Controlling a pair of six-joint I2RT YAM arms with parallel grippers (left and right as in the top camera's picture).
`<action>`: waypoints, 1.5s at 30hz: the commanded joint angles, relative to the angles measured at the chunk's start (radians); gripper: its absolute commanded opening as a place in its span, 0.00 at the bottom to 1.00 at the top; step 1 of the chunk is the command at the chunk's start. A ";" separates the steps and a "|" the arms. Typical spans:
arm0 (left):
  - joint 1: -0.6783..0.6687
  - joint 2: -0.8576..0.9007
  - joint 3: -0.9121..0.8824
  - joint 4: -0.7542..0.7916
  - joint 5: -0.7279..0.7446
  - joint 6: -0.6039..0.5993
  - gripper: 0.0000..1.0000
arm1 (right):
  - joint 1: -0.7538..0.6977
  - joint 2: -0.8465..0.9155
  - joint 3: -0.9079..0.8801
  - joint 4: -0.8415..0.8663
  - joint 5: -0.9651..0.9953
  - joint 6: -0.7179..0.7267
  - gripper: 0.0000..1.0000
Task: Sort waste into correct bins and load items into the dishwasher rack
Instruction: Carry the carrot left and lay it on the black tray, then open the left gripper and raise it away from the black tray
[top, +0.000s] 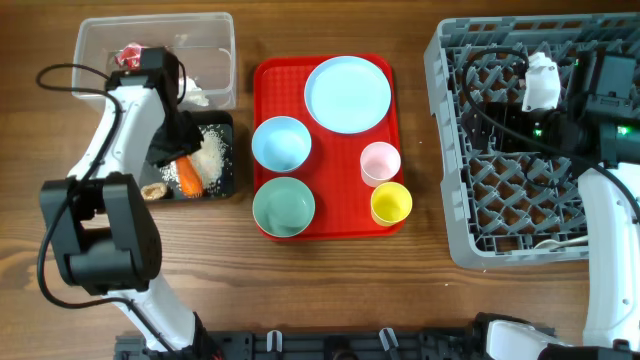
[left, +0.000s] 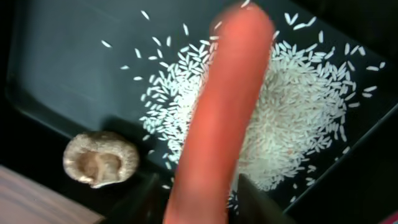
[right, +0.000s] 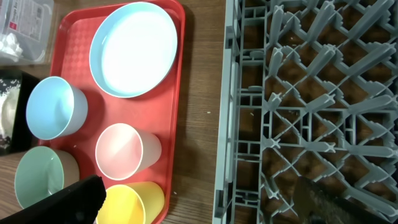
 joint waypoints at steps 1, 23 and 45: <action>0.002 -0.013 -0.014 0.010 0.010 -0.010 0.58 | 0.004 0.006 0.000 0.000 0.007 0.008 1.00; -0.089 -0.352 0.123 -0.068 0.074 0.027 0.74 | 0.004 0.005 0.000 0.003 0.006 0.009 1.00; -0.341 -0.433 0.123 -0.007 0.065 0.023 1.00 | 0.006 -0.049 0.000 0.017 -0.137 0.003 1.00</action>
